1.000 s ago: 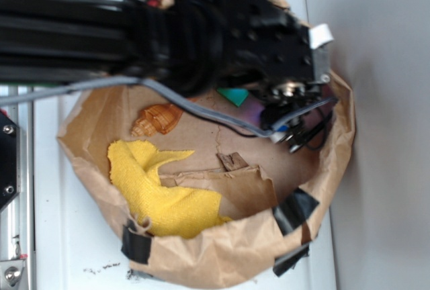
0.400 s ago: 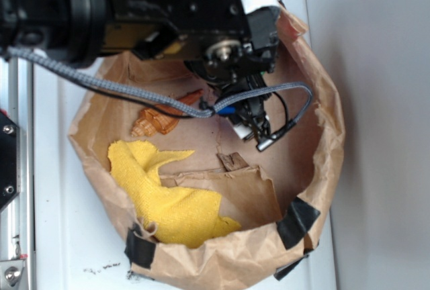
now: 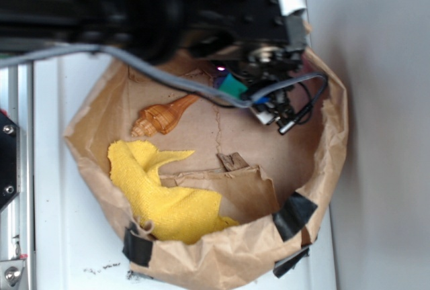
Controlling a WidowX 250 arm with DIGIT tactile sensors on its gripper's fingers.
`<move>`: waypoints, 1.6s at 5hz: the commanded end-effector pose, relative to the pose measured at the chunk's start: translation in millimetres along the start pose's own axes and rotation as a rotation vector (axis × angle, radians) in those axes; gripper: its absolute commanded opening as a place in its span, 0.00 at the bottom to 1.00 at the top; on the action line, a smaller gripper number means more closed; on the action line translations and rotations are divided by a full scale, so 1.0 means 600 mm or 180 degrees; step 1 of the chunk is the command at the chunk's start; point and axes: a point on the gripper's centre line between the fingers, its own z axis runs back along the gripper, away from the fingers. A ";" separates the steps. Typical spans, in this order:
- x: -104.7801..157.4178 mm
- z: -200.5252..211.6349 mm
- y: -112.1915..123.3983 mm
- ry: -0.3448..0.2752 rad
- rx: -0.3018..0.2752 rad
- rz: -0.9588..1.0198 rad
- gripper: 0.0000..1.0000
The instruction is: Grab the green block.
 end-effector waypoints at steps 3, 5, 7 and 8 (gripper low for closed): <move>-0.052 -0.010 -0.030 -0.0510 0.0072 -0.0298 0.00; -0.042 0.061 -0.051 -0.0557 -0.0273 -0.0392 0.00; -0.114 0.233 -0.028 -0.0234 -0.0943 -0.0886 0.00; -0.130 0.260 -0.005 -0.0216 -0.0960 -0.1057 0.00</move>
